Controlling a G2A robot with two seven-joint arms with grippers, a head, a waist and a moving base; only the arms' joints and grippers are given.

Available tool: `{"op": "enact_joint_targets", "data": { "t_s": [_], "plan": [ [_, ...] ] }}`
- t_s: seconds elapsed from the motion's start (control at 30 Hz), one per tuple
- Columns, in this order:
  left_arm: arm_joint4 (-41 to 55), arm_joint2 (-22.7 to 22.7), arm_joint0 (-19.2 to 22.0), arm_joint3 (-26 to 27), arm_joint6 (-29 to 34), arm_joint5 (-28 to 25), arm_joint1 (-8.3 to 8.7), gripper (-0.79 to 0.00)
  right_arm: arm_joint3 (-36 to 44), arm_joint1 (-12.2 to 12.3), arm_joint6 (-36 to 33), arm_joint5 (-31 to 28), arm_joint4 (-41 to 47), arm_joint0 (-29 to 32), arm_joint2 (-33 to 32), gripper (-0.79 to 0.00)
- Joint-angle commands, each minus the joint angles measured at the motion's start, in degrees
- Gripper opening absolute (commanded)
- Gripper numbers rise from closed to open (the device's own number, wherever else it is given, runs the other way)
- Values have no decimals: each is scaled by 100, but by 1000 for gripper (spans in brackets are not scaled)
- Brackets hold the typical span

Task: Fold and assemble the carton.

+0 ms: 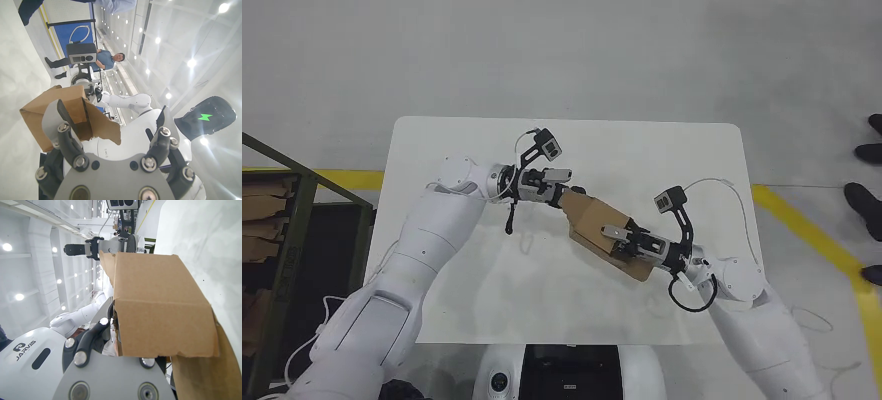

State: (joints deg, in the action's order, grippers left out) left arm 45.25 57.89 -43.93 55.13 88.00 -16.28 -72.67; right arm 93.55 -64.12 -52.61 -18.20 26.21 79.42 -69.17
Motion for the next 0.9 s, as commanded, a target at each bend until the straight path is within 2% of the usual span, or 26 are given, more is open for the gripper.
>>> {"op": "enact_joint_targets", "data": {
  "t_s": [0.0,0.27,0.43,0.87],
  "plan": [
    [-10,21,23,-47,0,0,5,0,-5,4,-11,1,10,-1,-16,-785],
    [-108,127,42,-19,0,0,54,0,-31,41,-211,2,103,37,-156,-785],
    [-114,-30,21,118,0,107,101,0,-33,70,-470,-7,113,30,-230,-785],
    [386,-511,62,437,0,217,415,0,-145,129,-1067,22,303,-64,-341,-785]
  ]
}}
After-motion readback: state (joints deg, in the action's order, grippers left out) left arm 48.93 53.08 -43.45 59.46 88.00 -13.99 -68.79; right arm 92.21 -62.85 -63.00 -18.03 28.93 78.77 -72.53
